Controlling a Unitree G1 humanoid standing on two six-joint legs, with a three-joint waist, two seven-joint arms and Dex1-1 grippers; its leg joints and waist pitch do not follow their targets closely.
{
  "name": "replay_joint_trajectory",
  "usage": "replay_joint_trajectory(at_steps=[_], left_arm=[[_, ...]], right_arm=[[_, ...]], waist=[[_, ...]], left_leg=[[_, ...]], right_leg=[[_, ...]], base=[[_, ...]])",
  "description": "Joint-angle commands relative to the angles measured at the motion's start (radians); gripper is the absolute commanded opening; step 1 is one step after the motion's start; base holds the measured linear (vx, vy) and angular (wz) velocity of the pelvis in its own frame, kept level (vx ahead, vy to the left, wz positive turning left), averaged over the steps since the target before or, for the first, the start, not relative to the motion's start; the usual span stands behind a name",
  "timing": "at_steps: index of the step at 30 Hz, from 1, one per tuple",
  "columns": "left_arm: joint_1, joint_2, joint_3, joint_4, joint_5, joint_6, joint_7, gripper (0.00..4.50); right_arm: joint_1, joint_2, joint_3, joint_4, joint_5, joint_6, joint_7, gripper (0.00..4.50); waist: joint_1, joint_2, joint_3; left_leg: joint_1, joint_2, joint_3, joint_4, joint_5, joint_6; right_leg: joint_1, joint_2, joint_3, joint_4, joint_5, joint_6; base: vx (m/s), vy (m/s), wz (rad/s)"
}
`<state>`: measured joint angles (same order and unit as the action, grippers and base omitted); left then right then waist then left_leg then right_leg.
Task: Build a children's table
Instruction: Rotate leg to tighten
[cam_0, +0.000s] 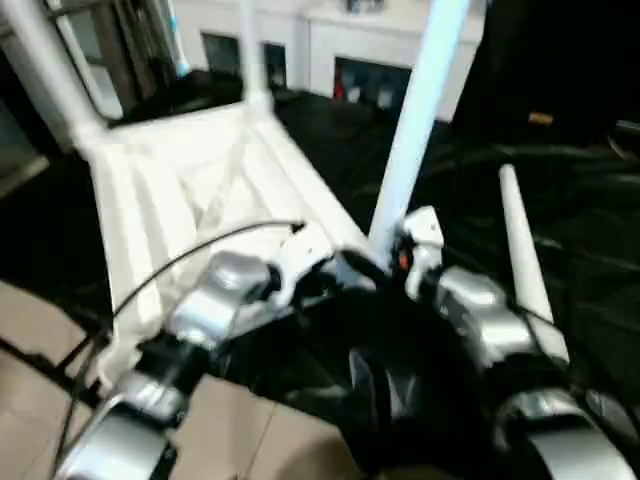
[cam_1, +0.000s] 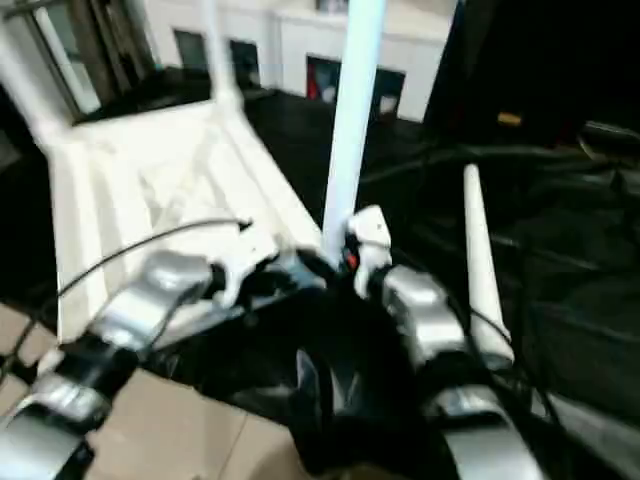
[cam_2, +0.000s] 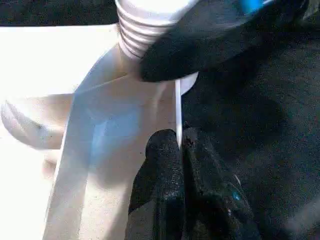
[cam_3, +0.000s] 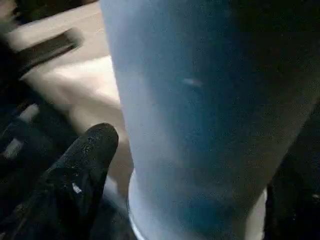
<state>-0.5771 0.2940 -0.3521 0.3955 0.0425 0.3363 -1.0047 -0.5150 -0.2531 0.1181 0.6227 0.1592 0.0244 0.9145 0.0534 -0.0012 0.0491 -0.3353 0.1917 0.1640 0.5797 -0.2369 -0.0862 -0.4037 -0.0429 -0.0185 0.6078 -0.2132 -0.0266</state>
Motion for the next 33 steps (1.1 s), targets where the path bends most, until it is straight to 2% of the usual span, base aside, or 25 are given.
replay_joint_trajectory(at_steps=[1,2,3,4,5,6,10,11,14,16,24,29,31,33], left_arm=[[0.013,-0.015,-0.056,-0.030,-0.023,-0.013,-0.054,0.00],[0.036,0.019,-0.069,-0.067,-0.037,-0.038,-0.120,0.00],[0.037,0.021,-0.070,-0.070,-0.038,-0.040,-0.124,0.00],[0.046,0.038,-0.077,-0.086,-0.042,-0.054,-0.152,0.00],[0.054,0.050,-0.080,-0.099,-0.044,-0.065,-0.176,0.00],[0.063,0.077,-0.088,-0.117,-0.046,-0.073,-0.217,0.00],[0.064,0.101,-0.096,-0.115,-0.036,-0.093,-0.243,0.00],[0.065,0.106,-0.099,-0.114,-0.037,-0.099,-0.252,0.00],[0.066,0.120,-0.103,-0.117,-0.040,-0.105,-0.271,0.00],[0.065,0.120,-0.103,-0.116,-0.040,-0.106,-0.273,0.00],[0.069,0.120,-0.100,-0.110,-0.041,-0.108,-0.278,0.00],[0.072,0.103,-0.084,-0.105,-0.055,-0.084,-0.264,0.00],[0.061,0.071,-0.060,-0.085,-0.056,-0.051,-0.210,0.00],[0.036,0.031,-0.041,-0.045,-0.035,-0.036,-0.123,0.00]], right_arm=[[0.015,-0.001,0.066,-0.046,0.001,0.032,0.086,3.99],[0.038,-0.054,0.083,-0.103,-0.002,0.054,0.151,3.99],[0.039,-0.058,0.084,-0.107,-0.002,0.056,0.155,3.99],[0.048,-0.083,0.089,-0.135,0.003,0.069,0.186,3.99],[0.057,-0.102,0.092,-0.163,0.008,0.085,0.211,3.99],[0.075,-0.142,0.103,-0.225,0.024,0.122,0.262,3.99],[0.095,-0.179,0.124,-0.290,0.034,0.162,0.305,3.99],[0.100,-0.184,0.128,-0.301,0.035,0.164,0.312,3.83],[0.108,-0.181,0.132,-0.319,0.035,0.179,0.309,3.73],[0.110,-0.181,0.133,-0.323,0.036,0.184,0.311,3.51],[0.135,-0.179,0.148,-0.363,0.041,0.230,0.308,2.86],[0.147,-0.153,0.133,-0.358,0.049,0.241,0.271,2.80],[0.148,-0.110,0.108,-0.323,0.036,0.246,0.184,2.78],[0.142,-0.058,0.089,-0.257,-0.007,0.232,0.047,2.77]], waist=[[-0.001,0.000,-0.057],[0.000,-0.001,-0.056],[0.002,-0.002,-0.055],[0.003,0.005,-0.055],[0.002,0.002,-0.054],[0.003,0.005,-0.054],[0.013,0.009,-0.053],[0.013,0.008,-0.053],[0.011,0.007,-0.053],[0.010,0.008,-0.056],[0.014,0.009,-0.061],[0.014,0.011,-0.060],[0.013,0.012,-0.058],[0.006,0.008,-0.053]], left_leg=[[-0.010,0.037,0.000,-0.053,0.044,0.147],[-0.010,0.037,0.001,-0.053,0.032,0.142],[-0.011,0.037,0.001,-0.052,0.022,0.138],[-0.010,0.038,0.000,-0.053,0.018,0.133],[-0.009,0.037,0.002,-0.053,0.013,0.130],[-0.008,0.039,0.002,-0.052,0.006,0.124],[-0.007,0.041,0.004,-0.050,0.005,0.119],[-0.008,0.040,0.004,-0.050,0.002,0.113],[-0.009,0.037,0.003,-0.051,-0.015,0.089],[-0.007,0.036,0.003,-0.049,-0.005,0.085],[-0.011,0.032,0.003,-0.042,0.046,0.103],[-0.009,0.033,0.003,-0.043,0.020,0.089],[-0.008,0.032,0.003,-0.044,0.008,0.080],[-0.006,0.030,0.002,-0.049,-0.043,0.050]], right_leg=[[0.069,-0.080,0.039,-0.042,0.220,-0.305],[0.069,-0.082,0.040,-0.044,0.191,-0.305],[0.071,-0.082,0.040,-0.045,0.169,-0.299],[0.071,-0.082,0.041,-0.045,0.161,-0.297],[0.070,-0.080,0.040,-0.046,0.155,-0.295],[0.068,-0.081,0.040,-0.045,0.143,-0.297],[0.066,-0.078,0.038,-0.045,0.128,-0.290],[0.066,-0.077,0.038,-0.044,0.121,-0.288],[0.067,-0.079,0.040,-0.047,0.078,-0.281],[0.067,-0.079,0.040,-0.045,0.097,-0.282],[0.072,-0.076,0.038,-0.033,0.198,-0.291],[0.070,-0.076,0.038,-0.037,0.154,-0.291],[0.069,-0.077,0.038,-0.040,0.132,-0.289],[0.067,-0.078,0.037,-0.053,0.031,-0.278]], base=[[0.000,0.000,0.00],[0.000,0.000,0.00],[0.000,0.000,0.00],[0.000,0.000,0.00],[0.000,0.000,0.00],[0.000,0.000,0.00],[0.000,0.000,0.00],[0.000,0.000,0.00],[0.000,0.000,0.00],[0.000,0.000,0.00],[0.000,0.000,0.00],[0.000,0.000,0.00],[0.000,0.000,0.00],[0.000,0.000,0.00]])
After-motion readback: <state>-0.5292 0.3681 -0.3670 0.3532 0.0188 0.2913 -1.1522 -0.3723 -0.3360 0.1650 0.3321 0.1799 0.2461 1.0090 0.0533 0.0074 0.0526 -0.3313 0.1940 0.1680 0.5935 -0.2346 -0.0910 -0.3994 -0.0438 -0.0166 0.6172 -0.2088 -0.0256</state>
